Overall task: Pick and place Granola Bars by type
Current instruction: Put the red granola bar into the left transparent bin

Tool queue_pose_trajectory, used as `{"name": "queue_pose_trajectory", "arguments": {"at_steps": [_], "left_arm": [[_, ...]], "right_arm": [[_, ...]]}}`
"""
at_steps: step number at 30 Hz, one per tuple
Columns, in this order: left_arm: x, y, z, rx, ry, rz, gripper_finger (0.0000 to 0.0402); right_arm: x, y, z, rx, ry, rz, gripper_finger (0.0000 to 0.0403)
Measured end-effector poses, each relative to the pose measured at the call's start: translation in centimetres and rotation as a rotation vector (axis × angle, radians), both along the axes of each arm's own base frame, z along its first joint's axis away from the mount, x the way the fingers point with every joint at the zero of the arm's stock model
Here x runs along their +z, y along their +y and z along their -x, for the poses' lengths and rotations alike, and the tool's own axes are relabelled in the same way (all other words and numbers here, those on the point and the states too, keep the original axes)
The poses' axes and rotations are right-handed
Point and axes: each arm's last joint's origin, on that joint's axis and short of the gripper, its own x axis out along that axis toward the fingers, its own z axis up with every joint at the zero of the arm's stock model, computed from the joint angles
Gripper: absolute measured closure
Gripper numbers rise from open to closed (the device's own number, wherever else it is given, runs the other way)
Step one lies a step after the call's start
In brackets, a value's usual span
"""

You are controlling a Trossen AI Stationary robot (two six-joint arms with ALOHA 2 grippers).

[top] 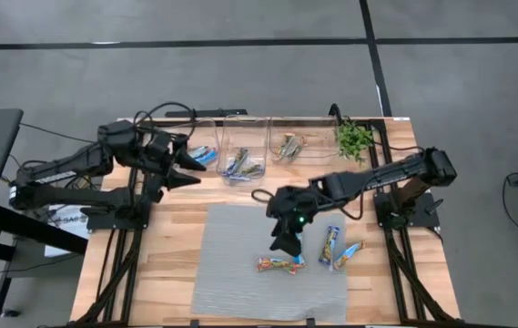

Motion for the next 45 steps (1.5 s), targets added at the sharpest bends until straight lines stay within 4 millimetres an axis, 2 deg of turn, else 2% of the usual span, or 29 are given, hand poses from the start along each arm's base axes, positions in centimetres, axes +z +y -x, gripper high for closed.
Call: {"name": "queue_pose_trajectory", "arguments": {"at_steps": [4, 7, 11, 16, 22, 26, 31, 45], "left_arm": [[-0.2, -0.4, -0.5, -0.014, 0.018, 0.019, 0.0223], [-0.3, -0.6, -0.8, -0.026, 0.025, 0.028, 0.0223], [-0.3, -0.8, -0.8, -0.036, 0.028, 0.044, 0.0223], [-0.3, -0.8, -0.8, -0.019, 0.039, 0.069, 0.0223], [-0.9, -0.8, -0.8, -0.005, 0.113, 0.116, 0.0223], [-1.7, -0.7, -0.7, 0.040, 0.200, 0.136, 0.0223], [-1.9, -0.7, -0.6, 0.051, 0.215, 0.139, 0.0223], [-1.9, -0.7, -0.6, 0.050, 0.215, 0.139, 0.0223]], "right_arm": [[-1.2, 2.0, 0.0, 0.011, 0.017, 0.091, 0.0165], [-3.0, 3.4, -0.5, 0.033, 0.061, 0.131, 0.0165], [-6.8, 5.0, -1.1, 0.064, 0.178, 0.181, 0.0165], [-10.9, 5.9, -2.0, 0.076, 0.292, 0.210, 0.0165], [-13.8, 6.1, -2.3, 0.077, 0.385, 0.214, 0.0165], [-14.1, 6.2, -2.3, 0.078, 0.382, 0.219, 0.0165], [-14.2, 6.0, -2.2, 0.058, 0.381, 0.265, 0.0177], [-14.2, 5.7, -2.4, 0.080, 0.360, 0.296, 0.0277]]}}
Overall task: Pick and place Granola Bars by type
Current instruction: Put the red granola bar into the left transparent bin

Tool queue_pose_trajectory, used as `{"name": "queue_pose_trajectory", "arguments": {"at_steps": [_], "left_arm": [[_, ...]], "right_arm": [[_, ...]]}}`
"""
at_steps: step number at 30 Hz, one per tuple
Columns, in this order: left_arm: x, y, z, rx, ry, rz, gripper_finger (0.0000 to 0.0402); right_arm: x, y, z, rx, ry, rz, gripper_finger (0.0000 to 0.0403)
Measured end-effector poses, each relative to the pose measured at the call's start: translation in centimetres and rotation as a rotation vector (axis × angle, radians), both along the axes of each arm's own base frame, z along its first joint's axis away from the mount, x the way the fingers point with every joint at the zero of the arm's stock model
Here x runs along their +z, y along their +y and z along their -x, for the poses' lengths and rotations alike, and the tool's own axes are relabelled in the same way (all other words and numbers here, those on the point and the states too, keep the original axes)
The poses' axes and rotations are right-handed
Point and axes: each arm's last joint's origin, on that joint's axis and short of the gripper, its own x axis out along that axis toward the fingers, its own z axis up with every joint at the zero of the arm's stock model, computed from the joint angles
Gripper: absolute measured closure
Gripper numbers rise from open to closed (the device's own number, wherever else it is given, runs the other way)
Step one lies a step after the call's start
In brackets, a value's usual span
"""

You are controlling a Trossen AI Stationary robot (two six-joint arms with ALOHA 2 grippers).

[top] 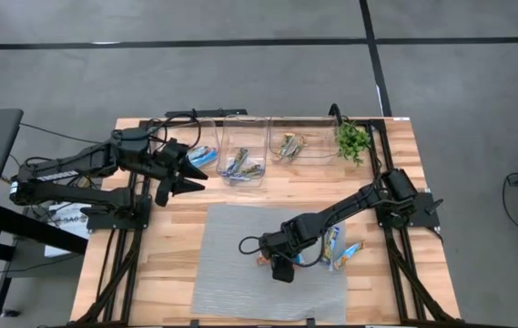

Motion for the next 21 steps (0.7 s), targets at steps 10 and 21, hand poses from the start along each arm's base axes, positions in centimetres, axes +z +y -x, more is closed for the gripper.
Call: {"name": "queue_pose_trajectory", "arguments": {"at_steps": [10, 21], "left_arm": [[0.0, 0.0, 0.0, 0.000, 0.000, 0.000, 0.0223], [-0.3, 0.0, 0.1, 0.000, 0.033, 0.005, 0.0223]], "right_arm": [[0.1, -0.5, -0.5, -0.020, -0.018, -0.037, 0.0382], [1.7, -2.8, -3.6, -0.150, -0.252, -0.171, 0.0391]]}}
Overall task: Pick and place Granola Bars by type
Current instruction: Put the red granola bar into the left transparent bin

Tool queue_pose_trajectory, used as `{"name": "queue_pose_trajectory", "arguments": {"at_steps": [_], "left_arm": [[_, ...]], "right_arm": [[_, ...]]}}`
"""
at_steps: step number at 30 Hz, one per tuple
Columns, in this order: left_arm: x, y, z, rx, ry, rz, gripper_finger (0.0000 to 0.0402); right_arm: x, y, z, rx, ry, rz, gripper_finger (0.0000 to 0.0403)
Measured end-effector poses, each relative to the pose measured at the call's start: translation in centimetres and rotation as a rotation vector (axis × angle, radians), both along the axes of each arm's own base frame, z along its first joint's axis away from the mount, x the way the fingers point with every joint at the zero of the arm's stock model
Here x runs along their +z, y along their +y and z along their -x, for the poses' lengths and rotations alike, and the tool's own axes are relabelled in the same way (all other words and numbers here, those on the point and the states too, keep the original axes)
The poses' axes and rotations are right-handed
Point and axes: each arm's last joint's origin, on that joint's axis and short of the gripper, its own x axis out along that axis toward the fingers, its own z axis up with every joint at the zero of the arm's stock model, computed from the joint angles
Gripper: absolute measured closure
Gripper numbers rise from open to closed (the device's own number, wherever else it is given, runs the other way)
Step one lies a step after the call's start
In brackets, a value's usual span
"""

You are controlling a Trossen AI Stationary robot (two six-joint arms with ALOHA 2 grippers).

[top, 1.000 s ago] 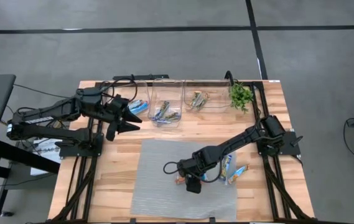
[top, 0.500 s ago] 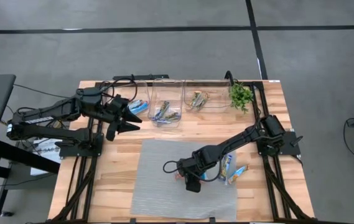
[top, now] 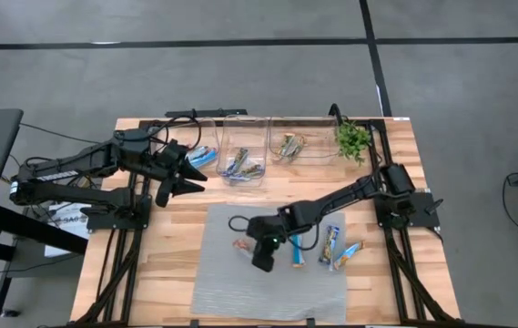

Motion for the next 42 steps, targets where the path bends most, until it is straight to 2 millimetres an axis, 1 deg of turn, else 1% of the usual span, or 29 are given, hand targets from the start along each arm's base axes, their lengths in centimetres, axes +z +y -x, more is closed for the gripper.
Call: {"name": "queue_pose_trajectory", "arguments": {"at_steps": [4, 7, 13, 17, 21, 26, 31, 36, 39, 42], "left_arm": [[0.0, 0.1, 0.0, 0.018, 0.001, -0.005, 0.0223], [0.0, 0.2, 0.0, 0.052, 0.003, -0.014, 0.0223], [0.0, 0.3, 0.0, 0.114, 0.007, -0.031, 0.0223], [0.0, 0.4, -0.1, 0.147, 0.008, -0.038, 0.0223], [0.0, 0.5, -0.1, 0.181, 0.010, -0.045, 0.0223], [0.0, 0.7, -0.1, 0.231, 0.013, -0.040, 0.0223], [-0.1, 0.8, 0.0, 0.293, 0.018, -0.014, 0.0223], [-0.1, 1.1, 0.0, 0.385, 0.029, -0.004, 0.0223], [-0.5, 1.3, 0.2, 0.487, 0.064, 0.013, 0.0223], [-0.8, 1.6, 0.4, 0.607, 0.099, 0.022, 0.0223]], "right_arm": [[0.6, -1.4, -1.1, -0.040, -0.081, -0.047, 0.0400], [1.2, -2.6, -2.0, -0.085, -0.162, -0.089, 0.0400], [2.9, -5.3, -3.8, -0.198, -0.356, -0.190, 0.0401], [4.1, -7.3, -4.6, -0.276, -0.477, -0.243, 0.0401], [5.0, -9.3, -5.1, -0.336, -0.576, -0.258, 0.0402], [5.8, -11.2, -5.5, -0.433, -0.658, -0.211, 0.0402], [8.1, -12.2, -6.2, -0.435, -0.747, -0.125, 0.0402], [10.1, -12.4, -6.8, -0.436, -0.733, 0.028, 0.0402], [11.3, -12.6, -7.0, -0.448, -0.707, 0.121, 0.0403], [12.0, -12.9, -7.0, -0.499, -0.664, 0.203, 0.0403]]}}
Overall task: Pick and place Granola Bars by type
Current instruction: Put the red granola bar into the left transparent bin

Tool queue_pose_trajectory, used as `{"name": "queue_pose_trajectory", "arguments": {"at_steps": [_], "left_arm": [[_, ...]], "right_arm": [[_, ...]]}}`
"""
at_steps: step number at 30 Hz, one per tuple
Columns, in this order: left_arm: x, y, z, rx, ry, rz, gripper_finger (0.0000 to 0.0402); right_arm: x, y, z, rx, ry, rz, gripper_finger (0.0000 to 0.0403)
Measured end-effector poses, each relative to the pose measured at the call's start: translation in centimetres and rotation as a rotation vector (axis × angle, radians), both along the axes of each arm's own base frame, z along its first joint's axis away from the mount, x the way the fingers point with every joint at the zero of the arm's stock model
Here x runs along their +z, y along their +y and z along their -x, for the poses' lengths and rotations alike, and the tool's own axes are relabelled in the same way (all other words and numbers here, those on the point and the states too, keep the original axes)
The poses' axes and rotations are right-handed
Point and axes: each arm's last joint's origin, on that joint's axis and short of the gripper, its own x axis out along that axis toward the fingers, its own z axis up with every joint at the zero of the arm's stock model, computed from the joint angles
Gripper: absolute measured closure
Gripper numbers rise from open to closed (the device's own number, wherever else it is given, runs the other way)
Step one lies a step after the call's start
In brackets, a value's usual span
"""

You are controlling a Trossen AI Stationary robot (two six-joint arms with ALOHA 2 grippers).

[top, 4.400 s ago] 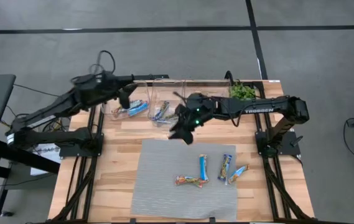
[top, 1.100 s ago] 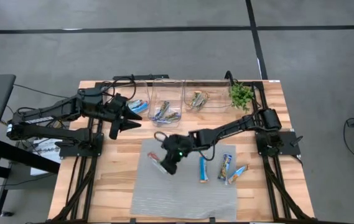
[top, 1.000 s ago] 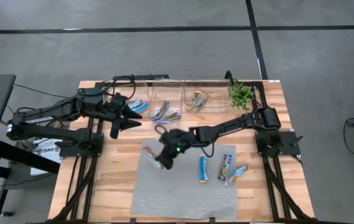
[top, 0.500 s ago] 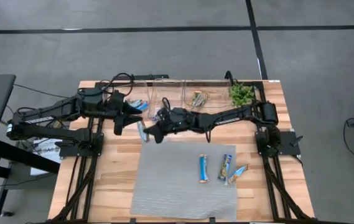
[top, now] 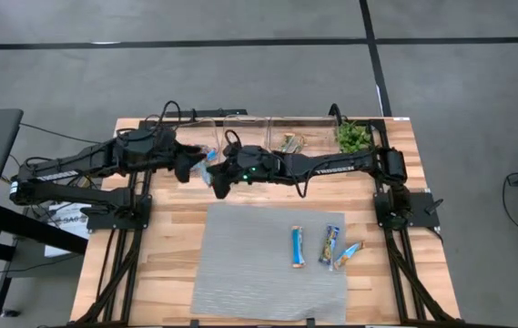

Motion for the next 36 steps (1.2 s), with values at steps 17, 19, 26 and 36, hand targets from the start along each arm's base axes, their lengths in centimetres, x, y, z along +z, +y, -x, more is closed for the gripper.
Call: {"name": "queue_pose_trajectory", "arguments": {"at_steps": [17, 19, 26, 36], "left_arm": [[0.0, 0.4, 0.2, 0.148, 0.014, -0.052, 0.0223], [0.0, 0.4, 0.2, 0.148, 0.014, -0.052, 0.0223], [0.0, 0.4, 0.2, 0.148, 0.015, -0.052, 0.0223], [0.0, 0.3, 0.1, 0.115, 0.009, -0.041, 0.0277]], "right_arm": [[1.2, -0.9, -0.1, -0.079, -0.016, 0.071, 0.0403], [1.5, -0.7, -0.2, -0.071, -0.035, 0.089, 0.0403], [1.7, -0.3, -0.2, -0.036, -0.051, 0.129, 0.0403], [2.1, 0.4, -0.4, 0.002, -0.092, 0.175, 0.0403]]}}
